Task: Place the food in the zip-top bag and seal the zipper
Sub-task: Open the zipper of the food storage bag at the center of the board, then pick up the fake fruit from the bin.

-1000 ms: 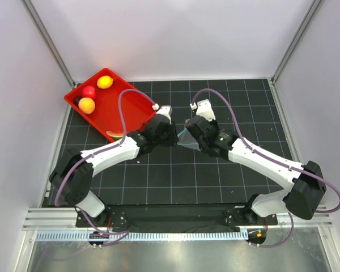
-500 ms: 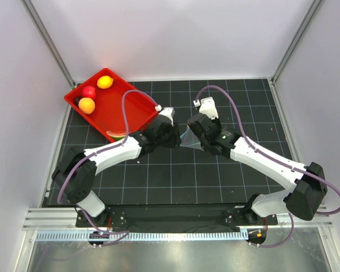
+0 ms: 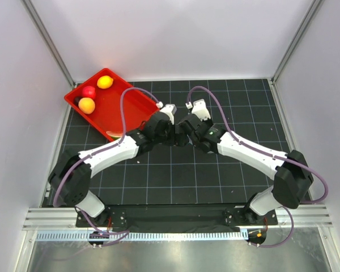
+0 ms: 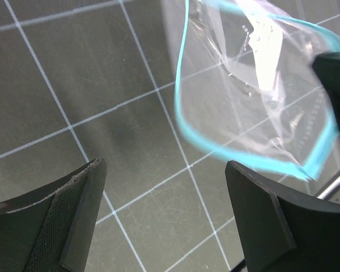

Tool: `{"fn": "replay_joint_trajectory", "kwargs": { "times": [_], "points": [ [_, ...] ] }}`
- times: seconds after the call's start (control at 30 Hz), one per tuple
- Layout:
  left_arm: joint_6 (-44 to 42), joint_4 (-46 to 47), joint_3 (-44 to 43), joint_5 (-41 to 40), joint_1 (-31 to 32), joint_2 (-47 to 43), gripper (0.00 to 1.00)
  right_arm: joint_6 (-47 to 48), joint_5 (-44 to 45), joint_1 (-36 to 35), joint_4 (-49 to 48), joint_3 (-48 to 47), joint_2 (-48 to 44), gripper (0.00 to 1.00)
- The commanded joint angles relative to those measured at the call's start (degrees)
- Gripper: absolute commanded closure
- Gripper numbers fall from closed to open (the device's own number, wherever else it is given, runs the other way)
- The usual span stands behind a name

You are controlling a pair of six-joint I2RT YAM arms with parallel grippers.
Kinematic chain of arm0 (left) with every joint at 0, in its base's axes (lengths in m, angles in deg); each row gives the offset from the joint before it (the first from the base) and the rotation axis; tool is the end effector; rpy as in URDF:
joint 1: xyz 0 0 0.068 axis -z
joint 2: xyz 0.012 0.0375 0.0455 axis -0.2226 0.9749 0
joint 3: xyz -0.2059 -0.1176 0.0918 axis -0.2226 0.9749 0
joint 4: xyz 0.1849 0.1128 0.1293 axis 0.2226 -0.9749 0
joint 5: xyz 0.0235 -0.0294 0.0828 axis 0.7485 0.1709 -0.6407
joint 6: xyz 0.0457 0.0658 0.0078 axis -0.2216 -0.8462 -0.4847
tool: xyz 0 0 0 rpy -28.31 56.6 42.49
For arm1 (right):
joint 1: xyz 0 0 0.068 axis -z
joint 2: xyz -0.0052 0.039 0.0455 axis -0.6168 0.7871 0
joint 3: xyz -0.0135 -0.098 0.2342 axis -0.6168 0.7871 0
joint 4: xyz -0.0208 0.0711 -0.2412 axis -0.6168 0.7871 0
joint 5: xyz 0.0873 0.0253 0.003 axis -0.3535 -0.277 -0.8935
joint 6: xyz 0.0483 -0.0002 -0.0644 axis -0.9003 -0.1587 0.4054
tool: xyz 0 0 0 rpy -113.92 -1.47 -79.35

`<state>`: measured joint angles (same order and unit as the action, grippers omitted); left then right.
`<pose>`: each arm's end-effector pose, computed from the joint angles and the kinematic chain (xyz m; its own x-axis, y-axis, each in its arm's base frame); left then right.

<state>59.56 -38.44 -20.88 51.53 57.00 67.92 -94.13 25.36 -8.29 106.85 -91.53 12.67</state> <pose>0.2661 -0.2594 0.2131 -0.7374 -0.0640 -0.6724 0.3507 0.8145 -0.4621 0.2544 0.1887 0.2418 -0.5820 -0.3779 -0.7201 0.0004 0.8853 -0.4650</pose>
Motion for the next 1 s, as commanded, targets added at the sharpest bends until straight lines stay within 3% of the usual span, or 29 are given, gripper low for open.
{"fn": "replay_joint_trajectory", "kwargs": {
  "times": [0.0,0.1,0.23,0.4,0.67,0.83,0.97],
  "points": [
    [0.4,1.3,0.6,-0.1,-1.1,-6.0,0.09,-0.5,2.9,0.3,-1.0,-1.9,-0.7,0.99],
    [1.6,0.8,1.6,-0.1,-3.4,-8.6,0.09,-0.7,3.2,0.3,-0.7,-1.8,-1.0,0.99],
    [2.9,-2.1,2.0,-2.4,-11.2,-11.2,0.08,-0.7,3.2,0.5,-0.9,-1.5,-2.1,0.99],
    [3.6,-8.3,-1.3,-11.1,-20.6,-12.1,0.0,-0.6,2.6,0.4,-1.7,-0.1,-4.2,0.99],
    [9.4,-8.8,-7.2,-14.6,-35.2,-5.8,0.0,-1.2,0.8,0.4,-2.5,1.5,-7.3,0.99],
    [9.6,-11.7,-11.7,-22.0,-38.9,-1.2,0.0,-1.4,-1.1,0.5,-3.8,2.5,-8.4,0.99],
    [6.6,-15.3,-19.4,-21.5,-42.7,4.4,0.0,-1.5,-2.1,0.5,-4.5,3.3,-8.7,0.99]
  ]
}}
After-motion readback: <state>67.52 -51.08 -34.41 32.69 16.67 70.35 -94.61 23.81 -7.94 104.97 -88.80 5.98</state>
